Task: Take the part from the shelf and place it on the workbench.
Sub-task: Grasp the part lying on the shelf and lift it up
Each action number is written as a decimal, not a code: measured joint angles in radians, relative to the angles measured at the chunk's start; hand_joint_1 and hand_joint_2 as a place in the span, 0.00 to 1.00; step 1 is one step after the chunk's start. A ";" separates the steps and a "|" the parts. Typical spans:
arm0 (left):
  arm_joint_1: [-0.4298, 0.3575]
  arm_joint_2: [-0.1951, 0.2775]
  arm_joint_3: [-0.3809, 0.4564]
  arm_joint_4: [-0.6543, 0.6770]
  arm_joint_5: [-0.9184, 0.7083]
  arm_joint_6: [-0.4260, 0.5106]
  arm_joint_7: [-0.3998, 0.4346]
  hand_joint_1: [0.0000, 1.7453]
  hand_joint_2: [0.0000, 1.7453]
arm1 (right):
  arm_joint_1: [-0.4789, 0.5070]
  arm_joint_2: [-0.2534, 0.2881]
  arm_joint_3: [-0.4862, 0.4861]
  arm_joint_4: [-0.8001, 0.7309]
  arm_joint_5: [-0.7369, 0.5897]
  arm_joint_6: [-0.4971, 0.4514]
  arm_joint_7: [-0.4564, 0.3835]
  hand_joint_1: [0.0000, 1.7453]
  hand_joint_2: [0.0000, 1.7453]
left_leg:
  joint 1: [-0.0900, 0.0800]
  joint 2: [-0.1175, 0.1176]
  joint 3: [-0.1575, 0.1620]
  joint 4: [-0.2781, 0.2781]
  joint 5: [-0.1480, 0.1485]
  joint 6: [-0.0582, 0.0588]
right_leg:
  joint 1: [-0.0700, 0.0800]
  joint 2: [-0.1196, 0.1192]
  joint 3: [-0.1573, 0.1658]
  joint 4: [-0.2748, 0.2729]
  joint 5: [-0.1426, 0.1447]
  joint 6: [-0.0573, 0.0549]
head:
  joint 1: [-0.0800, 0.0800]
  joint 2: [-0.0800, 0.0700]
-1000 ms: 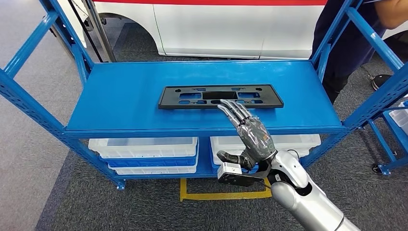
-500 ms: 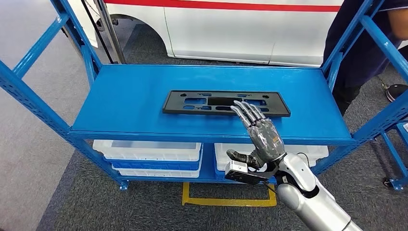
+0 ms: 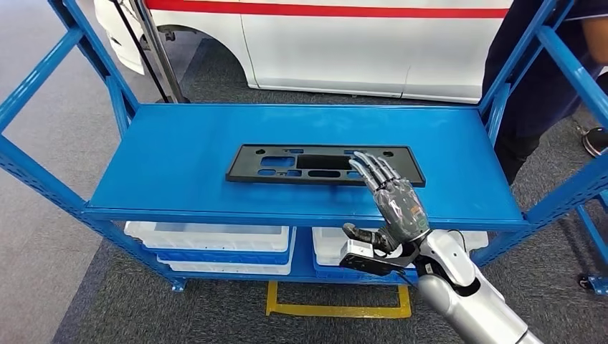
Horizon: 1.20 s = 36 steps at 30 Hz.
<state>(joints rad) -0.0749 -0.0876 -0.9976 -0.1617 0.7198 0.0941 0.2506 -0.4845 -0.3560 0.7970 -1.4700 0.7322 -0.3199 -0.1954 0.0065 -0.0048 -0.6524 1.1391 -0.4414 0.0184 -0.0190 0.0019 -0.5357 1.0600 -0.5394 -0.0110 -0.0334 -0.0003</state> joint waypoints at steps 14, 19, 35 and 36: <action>-0.001 -0.001 -0.010 0.002 0.007 0.004 -0.004 0.00 0.00 | 0.006 0.000 0.001 0.004 0.001 0.003 -0.002 0.00 0.00 | -0.007 -0.008 0.124 -0.123 -0.062 0.028 | 0.005 -0.003 -0.149 0.123 0.062 0.025 | 0.001 0.000; -0.004 -0.003 -0.013 0.002 0.010 0.004 -0.004 0.00 0.00 | 0.006 0.000 0.002 0.006 0.002 0.005 -0.002 0.00 0.00 | -0.012 -0.009 0.132 -0.120 -0.083 0.010 | 0.015 0.001 -0.103 -0.004 0.091 0.007 | 0.001 0.000; -0.005 -0.003 -0.017 0.002 0.014 0.007 0.003 0.00 0.00 | 0.007 0.000 0.004 0.025 0.016 0.021 -0.001 0.00 0.50 | -0.012 -0.009 0.163 -0.152 -0.084 0.006 | 0.014 0.003 -0.076 -0.026 0.085 0.003 | 0.001 0.000; -0.005 -0.003 -0.017 0.002 0.014 0.007 0.003 0.00 0.00 | 0.007 0.000 0.004 0.025 0.016 0.024 -0.001 0.00 0.75 | -0.012 -0.009 0.164 -0.152 -0.084 0.006 | 0.014 0.003 -0.075 -0.026 0.085 0.003 | 0.001 0.000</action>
<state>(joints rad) -0.0799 -0.0904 -1.0146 -0.1598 0.7335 0.1009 0.2538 -0.4772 -0.3555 0.8012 -1.4451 0.7481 -0.2960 -0.1965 -0.0054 -0.0139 -0.4888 0.9876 -0.5256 0.0241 -0.0050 0.0050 -0.6108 1.0341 -0.4545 -0.0077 -0.0322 -0.0002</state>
